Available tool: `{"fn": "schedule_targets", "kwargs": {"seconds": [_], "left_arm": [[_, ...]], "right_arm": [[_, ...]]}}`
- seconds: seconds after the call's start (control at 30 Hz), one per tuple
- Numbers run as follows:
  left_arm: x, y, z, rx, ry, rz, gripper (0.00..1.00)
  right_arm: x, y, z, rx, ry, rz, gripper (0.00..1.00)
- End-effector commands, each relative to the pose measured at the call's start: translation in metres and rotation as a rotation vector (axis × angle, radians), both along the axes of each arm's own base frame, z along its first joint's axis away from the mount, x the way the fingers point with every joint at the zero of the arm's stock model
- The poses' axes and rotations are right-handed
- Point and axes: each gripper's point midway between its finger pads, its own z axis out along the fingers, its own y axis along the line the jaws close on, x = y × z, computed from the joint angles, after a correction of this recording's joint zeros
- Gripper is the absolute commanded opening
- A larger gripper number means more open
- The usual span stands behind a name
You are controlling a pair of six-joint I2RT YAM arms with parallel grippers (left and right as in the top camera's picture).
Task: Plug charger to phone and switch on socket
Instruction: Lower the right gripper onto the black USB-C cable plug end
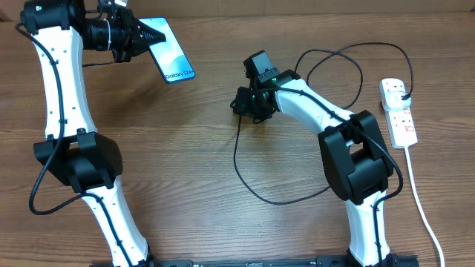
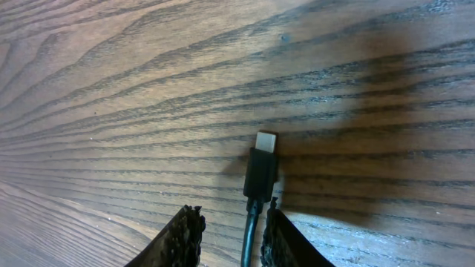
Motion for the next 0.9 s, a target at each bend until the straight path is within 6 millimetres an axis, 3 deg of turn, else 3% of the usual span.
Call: {"fn": "schedule_targets", "kwargs": {"seconds": [0.0, 0.87], "left_arm": [[-0.001, 0.002, 0.009, -0.027, -0.01, 0.006, 0.04], [-0.001, 0.002, 0.009, -0.026, -0.01, 0.006, 0.04]], "right_arm": [[-0.002, 0.0, -0.007, -0.012, 0.008, -0.006, 0.3], [-0.005, -0.003, -0.023, -0.007, 0.003, -0.024, 0.3]]}}
